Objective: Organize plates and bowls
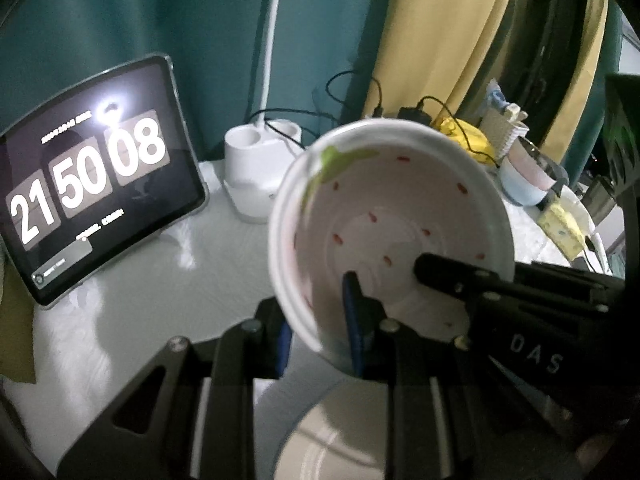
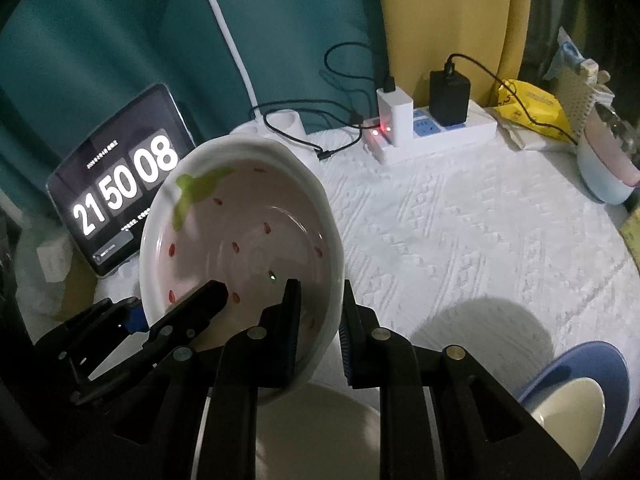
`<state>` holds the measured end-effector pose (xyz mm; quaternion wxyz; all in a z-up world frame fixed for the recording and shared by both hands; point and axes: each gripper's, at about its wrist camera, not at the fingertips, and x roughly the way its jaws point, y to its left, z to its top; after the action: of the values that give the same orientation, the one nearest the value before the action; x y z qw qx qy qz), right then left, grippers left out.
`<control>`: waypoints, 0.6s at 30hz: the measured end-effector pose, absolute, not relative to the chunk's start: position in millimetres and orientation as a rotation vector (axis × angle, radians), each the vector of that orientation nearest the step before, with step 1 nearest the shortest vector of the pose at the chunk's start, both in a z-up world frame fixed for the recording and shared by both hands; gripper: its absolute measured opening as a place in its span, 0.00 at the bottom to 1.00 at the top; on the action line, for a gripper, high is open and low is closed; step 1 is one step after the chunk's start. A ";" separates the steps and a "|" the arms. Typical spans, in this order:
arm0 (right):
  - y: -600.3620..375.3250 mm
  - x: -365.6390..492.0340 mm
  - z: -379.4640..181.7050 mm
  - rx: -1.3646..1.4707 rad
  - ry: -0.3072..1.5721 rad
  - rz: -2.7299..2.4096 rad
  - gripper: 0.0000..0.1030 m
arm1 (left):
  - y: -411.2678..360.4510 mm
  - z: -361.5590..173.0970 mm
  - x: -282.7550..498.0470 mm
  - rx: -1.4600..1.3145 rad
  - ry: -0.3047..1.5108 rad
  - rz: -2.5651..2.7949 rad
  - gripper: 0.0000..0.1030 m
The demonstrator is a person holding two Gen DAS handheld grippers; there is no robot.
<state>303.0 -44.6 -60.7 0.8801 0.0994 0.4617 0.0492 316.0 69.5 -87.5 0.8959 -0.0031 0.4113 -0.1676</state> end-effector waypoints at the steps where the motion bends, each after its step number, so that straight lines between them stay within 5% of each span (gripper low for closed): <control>1: -45.4 300.6 -59.2 0.208 0.960 0.104 0.18 | 69.3 -86.5 313.9 -0.005 0.850 -0.347 0.22; 18: -64.0 260.7 -37.3 0.224 0.912 0.129 0.18 | 55.6 -64.2 274.9 0.002 0.815 -0.349 0.23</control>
<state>260.7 -64.0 -37.3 0.8897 0.1081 0.4392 0.0619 274.9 55.6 -64.2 0.9033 0.0009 0.3944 -0.1688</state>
